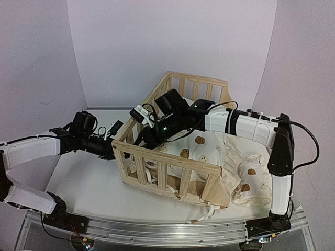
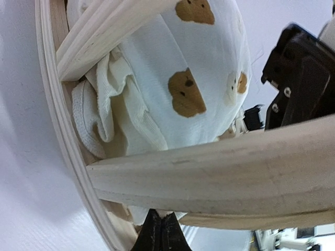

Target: Set up the pet bed

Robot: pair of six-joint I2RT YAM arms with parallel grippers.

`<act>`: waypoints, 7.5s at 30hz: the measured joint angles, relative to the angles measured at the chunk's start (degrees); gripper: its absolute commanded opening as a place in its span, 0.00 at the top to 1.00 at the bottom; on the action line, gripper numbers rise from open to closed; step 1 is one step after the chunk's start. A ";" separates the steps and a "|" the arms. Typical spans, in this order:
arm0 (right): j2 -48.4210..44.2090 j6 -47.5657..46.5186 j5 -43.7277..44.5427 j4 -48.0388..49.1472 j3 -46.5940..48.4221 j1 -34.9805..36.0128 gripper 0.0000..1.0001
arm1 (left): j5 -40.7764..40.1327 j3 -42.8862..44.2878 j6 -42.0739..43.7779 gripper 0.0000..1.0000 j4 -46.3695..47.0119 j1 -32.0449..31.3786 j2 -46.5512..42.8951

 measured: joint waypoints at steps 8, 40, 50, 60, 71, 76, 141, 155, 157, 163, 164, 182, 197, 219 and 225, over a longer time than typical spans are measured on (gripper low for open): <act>0.28 0.52 -0.52 2.64 -0.81 -0.11 0.79 | -4.28 3.13 10.27 1.00 -8.17 -0.13 -0.55; -8.92 3.80 10.16 9.60 -20.94 -0.90 0.48 | -16.74 12.59 3.02 0.77 -17.68 -0.61 -11.56; -8.92 3.80 10.23 10.29 -20.96 -0.90 0.50 | -8.28 -4.09 -6.84 0.45 -7.43 -0.22 -13.46; -8.92 3.82 10.05 10.80 -20.96 -0.90 0.52 | 1.36 -5.09 -8.61 0.61 7.74 0.07 -2.64; -8.92 4.48 11.30 11.02 -20.96 -0.90 0.65 | -2.54 1.53 1.09 1.00 -6.69 -0.37 -1.16; -8.92 6.01 14.36 11.91 -21.35 -0.87 0.74 | -13.66 9.46 7.43 1.00 -18.27 -1.16 -5.33; -8.24 1.66 8.87 14.27 -15.15 4.74 0.71 | -32.50 -6.62 -6.03 0.62 -2.97 0.39 -10.67; -5.55 4.22 17.57 11.93 -16.37 5.66 0.67 | -51.15 -1.57 -3.37 0.94 -10.60 0.04 -7.06; -5.55 4.26 19.10 11.61 -16.94 5.66 0.67 | -56.57 1.07 -2.93 0.91 -12.94 -0.15 -9.92; -5.60 4.24 21.86 11.08 -17.20 5.66 0.66 | -71.80 7.32 -0.98 0.68 -18.05 0.02 -18.38; -5.64 4.24 22.08 11.08 -17.20 5.66 0.66 | -73.64 8.44 -0.63 0.58 -19.30 0.07 -19.10; -5.92 2.82 17.42 9.73 -12.66 5.66 0.66 | -30.27 1.31 -2.91 0.89 -18.43 0.39 -22.47; -3.87 3.58 13.25 10.49 -9.03 5.81 0.73 | -8.68 -4.50 2.67 0.92 -2.75 2.27 -8.48; -0.39 4.07 12.90 0.39 -11.26 5.86 0.65 | -7.30 -6.51 2.10 0.91 1.09 2.12 -5.03; 1.14 2.25 13.86 -5.05 -9.64 5.92 0.63 | -7.48 -6.51 1.77 0.91 1.09 2.12 -5.03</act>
